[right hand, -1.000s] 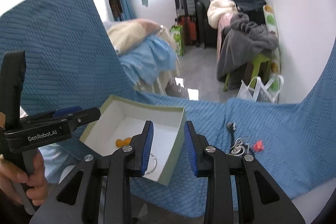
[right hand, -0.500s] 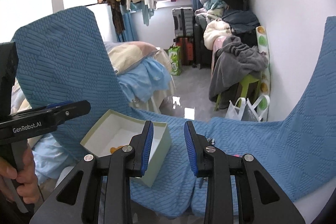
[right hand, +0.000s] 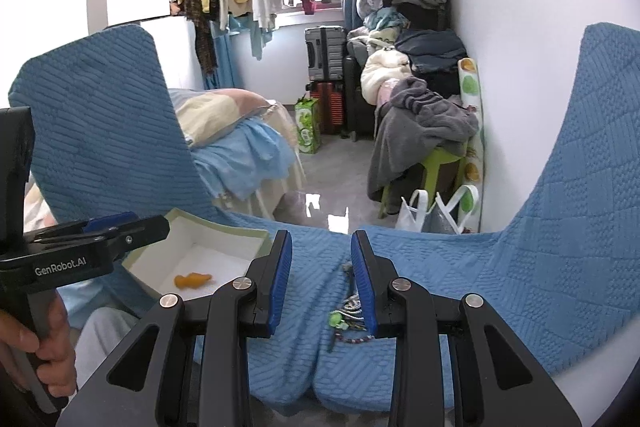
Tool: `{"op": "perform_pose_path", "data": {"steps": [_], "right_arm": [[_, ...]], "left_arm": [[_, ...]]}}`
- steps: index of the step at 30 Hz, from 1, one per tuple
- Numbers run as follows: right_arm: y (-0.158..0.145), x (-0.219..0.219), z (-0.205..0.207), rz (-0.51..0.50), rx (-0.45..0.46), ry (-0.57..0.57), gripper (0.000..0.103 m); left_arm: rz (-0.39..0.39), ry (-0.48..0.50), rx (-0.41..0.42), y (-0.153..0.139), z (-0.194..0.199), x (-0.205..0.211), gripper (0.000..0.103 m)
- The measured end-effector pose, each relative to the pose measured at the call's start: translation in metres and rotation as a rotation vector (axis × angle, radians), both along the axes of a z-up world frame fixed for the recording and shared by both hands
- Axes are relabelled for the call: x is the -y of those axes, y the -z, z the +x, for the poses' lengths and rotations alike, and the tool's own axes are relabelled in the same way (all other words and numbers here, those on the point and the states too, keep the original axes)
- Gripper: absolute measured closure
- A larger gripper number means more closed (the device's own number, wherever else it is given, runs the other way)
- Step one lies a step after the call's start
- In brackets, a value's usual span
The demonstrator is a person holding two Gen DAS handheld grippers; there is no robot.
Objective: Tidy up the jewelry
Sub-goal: 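Withdraw both open tools from the box back over the jewelry pile, then grasp the pink hat charm with the right tool while the left grasps the green crocheted charm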
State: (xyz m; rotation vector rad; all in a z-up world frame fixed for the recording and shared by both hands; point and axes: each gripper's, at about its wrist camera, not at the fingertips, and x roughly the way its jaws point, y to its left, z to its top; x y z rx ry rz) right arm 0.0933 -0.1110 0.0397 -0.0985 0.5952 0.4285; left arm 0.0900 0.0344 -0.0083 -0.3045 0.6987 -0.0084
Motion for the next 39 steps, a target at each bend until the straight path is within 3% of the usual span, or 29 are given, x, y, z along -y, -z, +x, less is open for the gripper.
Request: {"op": "perform_pose_path", "data": {"steps": [9, 19, 30, 39], "right_arm": [[0.037, 0.031, 0.005, -0.001, -0.031, 0.049, 0.074], [0.108, 0.05, 0.02, -0.025, -0.144, 0.057, 0.074], [0.167, 0.065, 0.059, -0.033, -0.222, 0.087, 0.074], [0.199, 0.066, 0.101, -0.038, -0.254, 0.085, 0.074]], "left_arm": [[-0.037, 0.067, -0.051, 0.033, 0.014, 0.026, 0.04], [-0.115, 0.122, -0.145, 0.089, 0.047, 0.047, 0.041], [-0.115, 0.175, -0.256, 0.144, 0.086, 0.063, 0.054], [-0.131, 0.195, -0.34, 0.189, 0.115, 0.07, 0.057]]}}
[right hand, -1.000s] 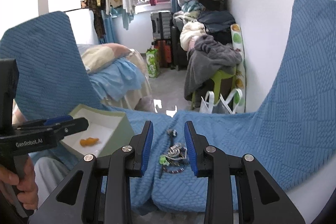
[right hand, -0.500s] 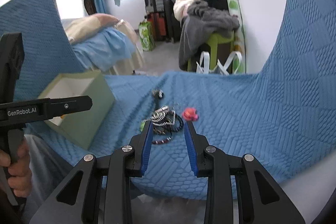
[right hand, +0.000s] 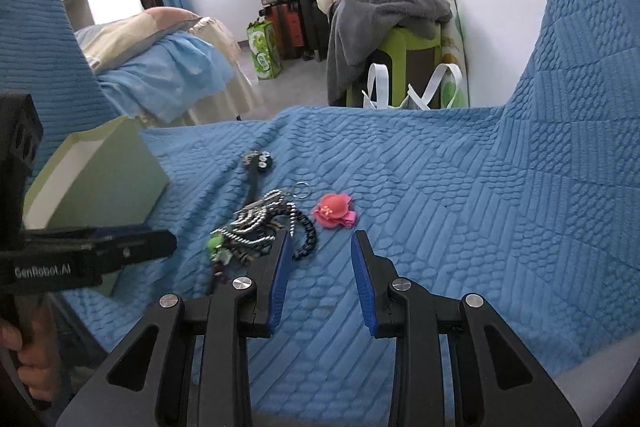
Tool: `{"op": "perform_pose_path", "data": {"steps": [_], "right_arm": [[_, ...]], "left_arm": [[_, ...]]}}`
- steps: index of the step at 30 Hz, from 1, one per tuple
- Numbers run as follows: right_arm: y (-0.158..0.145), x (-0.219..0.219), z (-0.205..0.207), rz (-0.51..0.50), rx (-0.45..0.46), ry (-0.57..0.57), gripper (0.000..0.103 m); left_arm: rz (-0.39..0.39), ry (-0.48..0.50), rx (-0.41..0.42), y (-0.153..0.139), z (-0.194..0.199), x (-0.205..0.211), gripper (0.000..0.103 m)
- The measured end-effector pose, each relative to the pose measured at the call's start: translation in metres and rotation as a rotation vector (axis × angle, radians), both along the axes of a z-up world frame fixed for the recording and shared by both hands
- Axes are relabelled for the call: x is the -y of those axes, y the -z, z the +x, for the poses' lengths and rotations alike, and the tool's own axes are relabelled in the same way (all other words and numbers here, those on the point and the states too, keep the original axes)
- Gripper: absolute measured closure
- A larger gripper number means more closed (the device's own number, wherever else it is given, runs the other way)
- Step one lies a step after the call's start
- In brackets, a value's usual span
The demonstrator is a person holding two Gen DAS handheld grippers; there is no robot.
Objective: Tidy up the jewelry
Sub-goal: 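Grasp the pink hat charm with the right tool while the left grasps the green crocheted charm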
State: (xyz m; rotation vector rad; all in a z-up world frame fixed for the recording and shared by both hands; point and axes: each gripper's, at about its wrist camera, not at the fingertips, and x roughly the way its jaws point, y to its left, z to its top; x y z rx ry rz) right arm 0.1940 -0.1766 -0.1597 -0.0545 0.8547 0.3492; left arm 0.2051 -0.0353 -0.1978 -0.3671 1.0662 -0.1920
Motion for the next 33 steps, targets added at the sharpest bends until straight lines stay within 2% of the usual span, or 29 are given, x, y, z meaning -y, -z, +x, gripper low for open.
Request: {"op": "perform_pose_path", "data": {"steps": [2, 4, 6, 11, 14, 16, 23, 25, 27, 33], "right_arm": [[0.006, -0.001, 0.007, 0.002, -0.007, -0.009, 0.074], [0.012, -0.001, 0.014, 0.011, -0.011, -0.017, 0.066], [0.017, -0.002, 0.022, 0.016, -0.018, -0.019, 0.066], [0.026, -0.007, 0.041, 0.009, -0.015, -0.02, 0.065], [0.028, -0.011, 0.05, 0.008, -0.007, -0.019, 0.056], [0.031, -0.013, 0.055, 0.0, -0.004, -0.017, 0.047], [0.049, -0.014, 0.068, -0.015, -0.064, -0.005, 0.047], [0.055, -0.012, 0.068, -0.009, -0.086, -0.007, 0.061], [0.056, -0.012, 0.067, -0.012, -0.086, -0.01, 0.067], [0.054, -0.013, 0.062, -0.034, -0.075, -0.009, 0.068]], "left_arm": [[-0.014, 0.002, -0.013, 0.006, 0.006, 0.0, 0.059], [-0.023, 0.002, -0.027, 0.013, 0.009, 0.0, 0.063], [-0.044, -0.002, -0.04, 0.018, 0.013, -0.002, 0.068], [-0.111, -0.02, -0.064, 0.026, 0.02, -0.006, 0.069], [-0.119, -0.012, -0.078, 0.029, 0.023, -0.005, 0.069], [-0.116, -0.008, -0.089, 0.031, 0.025, -0.002, 0.069], [-0.13, -0.017, -0.093, 0.036, 0.031, 0.001, 0.069], [-0.132, -0.016, -0.09, 0.037, 0.033, 0.002, 0.072], [-0.133, -0.013, -0.089, 0.037, 0.033, 0.004, 0.079], [-0.097, -0.007, -0.069, 0.031, 0.031, 0.009, 0.087]]}}
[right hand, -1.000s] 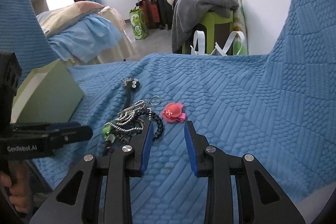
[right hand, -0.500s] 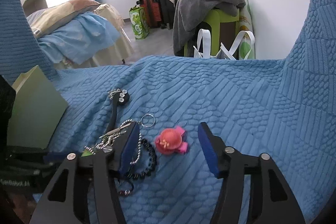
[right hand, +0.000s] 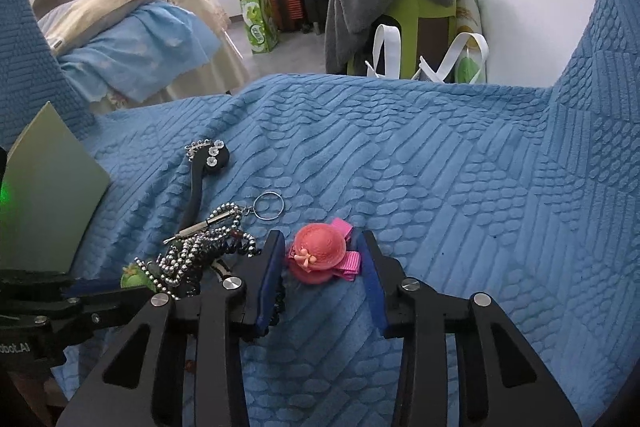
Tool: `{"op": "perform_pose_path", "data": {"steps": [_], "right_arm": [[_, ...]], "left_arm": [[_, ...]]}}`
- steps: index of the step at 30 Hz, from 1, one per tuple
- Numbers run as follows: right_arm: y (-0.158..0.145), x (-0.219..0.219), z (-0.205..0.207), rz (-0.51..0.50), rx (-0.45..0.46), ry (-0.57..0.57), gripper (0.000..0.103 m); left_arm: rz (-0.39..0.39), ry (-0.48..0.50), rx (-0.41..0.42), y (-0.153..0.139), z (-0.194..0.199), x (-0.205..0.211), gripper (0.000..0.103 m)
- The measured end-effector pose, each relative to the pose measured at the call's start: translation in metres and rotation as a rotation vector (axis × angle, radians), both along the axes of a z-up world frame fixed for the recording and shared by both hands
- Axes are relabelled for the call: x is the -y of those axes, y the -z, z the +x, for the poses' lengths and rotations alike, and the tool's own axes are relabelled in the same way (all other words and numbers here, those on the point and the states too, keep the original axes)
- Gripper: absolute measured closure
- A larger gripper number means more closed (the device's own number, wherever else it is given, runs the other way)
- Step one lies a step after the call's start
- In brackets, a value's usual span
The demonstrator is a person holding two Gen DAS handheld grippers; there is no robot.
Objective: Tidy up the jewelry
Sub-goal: 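Grasp the pink hat charm with the right tool while the left grasps the green crocheted charm, then lift both charms, carry them over the white box and open both tools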
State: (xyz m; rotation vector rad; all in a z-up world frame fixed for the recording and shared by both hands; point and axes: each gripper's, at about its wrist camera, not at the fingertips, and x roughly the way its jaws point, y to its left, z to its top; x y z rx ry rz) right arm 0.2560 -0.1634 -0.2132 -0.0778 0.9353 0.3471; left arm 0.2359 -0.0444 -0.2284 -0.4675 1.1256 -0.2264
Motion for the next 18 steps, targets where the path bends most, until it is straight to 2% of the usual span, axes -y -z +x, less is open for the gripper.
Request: {"op": "perform_pose_path", "data": {"steps": [5, 18], "right_arm": [[-0.01, 0.002, -0.007, 0.013, 0.005, 0.014, 0.068], [-0.044, 0.011, -0.043, 0.026, 0.036, 0.044, 0.068]], "left_arm": [[0.026, 0.004, 0.014, -0.006, -0.004, 0.0, 0.087], [0.114, -0.017, 0.103, -0.05, -0.029, -0.011, 0.087]]}}
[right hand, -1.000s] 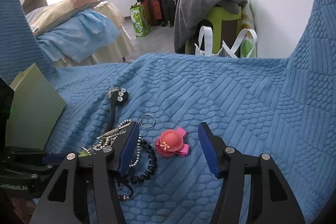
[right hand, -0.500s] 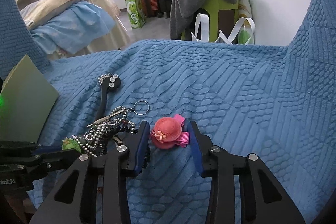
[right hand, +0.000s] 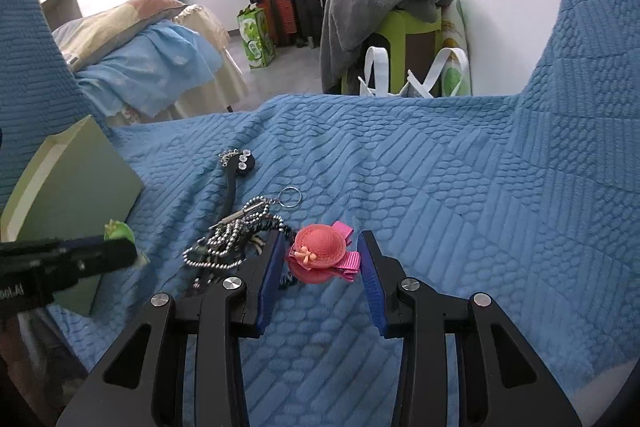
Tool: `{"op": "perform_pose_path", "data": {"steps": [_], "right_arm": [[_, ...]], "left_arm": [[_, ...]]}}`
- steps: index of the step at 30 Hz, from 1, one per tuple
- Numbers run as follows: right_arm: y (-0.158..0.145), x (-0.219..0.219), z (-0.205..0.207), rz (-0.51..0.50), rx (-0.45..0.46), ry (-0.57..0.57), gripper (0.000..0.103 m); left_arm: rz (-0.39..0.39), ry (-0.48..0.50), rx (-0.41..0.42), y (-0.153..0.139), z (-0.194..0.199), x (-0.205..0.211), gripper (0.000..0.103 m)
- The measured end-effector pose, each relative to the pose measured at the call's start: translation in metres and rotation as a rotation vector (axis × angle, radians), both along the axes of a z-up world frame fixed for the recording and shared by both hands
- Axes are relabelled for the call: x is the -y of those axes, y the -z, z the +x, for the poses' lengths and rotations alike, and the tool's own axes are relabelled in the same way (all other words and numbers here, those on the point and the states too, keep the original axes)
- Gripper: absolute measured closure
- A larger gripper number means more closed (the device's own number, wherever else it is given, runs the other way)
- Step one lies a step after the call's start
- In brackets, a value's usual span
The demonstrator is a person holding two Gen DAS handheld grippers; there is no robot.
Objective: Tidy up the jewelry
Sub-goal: 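Lift both charms, carry them over the white box and open both tools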
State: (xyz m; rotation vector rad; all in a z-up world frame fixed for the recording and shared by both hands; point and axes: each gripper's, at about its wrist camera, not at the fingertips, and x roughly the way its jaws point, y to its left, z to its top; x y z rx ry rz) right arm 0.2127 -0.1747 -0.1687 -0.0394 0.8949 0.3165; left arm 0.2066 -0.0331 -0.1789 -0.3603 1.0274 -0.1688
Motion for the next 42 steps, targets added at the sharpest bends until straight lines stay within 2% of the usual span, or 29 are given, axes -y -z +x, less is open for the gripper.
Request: {"op": "perform_pose_path", "data": {"steps": [7, 18, 25, 28, 33, 35, 38, 42], "right_arm": [[-0.031, 0.003, -0.017, -0.002, 0.044, 0.009, 0.068], [-0.087, 0.0, -0.032, -0.004, 0.125, 0.012, 0.068], [-0.142, -0.018, -0.038, 0.017, 0.197, -0.014, 0.068], [-0.168, -0.03, -0.043, 0.031, 0.236, -0.013, 0.068], [-0.199, -0.048, -0.053, 0.076, 0.278, -0.033, 0.068], [-0.212, -0.058, -0.056, 0.095, 0.287, -0.045, 0.068], [-0.224, -0.073, -0.06, 0.104, 0.3, -0.063, 0.068], [-0.23, -0.095, -0.063, 0.114, 0.307, -0.094, 0.068]], "left_arm": [[0.062, -0.002, 0.045, -0.024, -0.008, -0.001, 0.087], [0.113, -0.014, 0.123, -0.071, -0.017, -0.015, 0.087], [0.132, -0.027, 0.162, -0.121, -0.026, -0.033, 0.087], [0.186, -0.048, 0.175, -0.147, -0.033, -0.041, 0.087], [0.198, -0.061, 0.263, -0.184, -0.052, -0.054, 0.087], [0.227, -0.077, 0.292, -0.196, -0.058, -0.061, 0.087], [0.253, -0.09, 0.318, -0.206, -0.062, -0.074, 0.087], [0.241, -0.12, 0.314, -0.201, -0.066, -0.096, 0.087]]}}
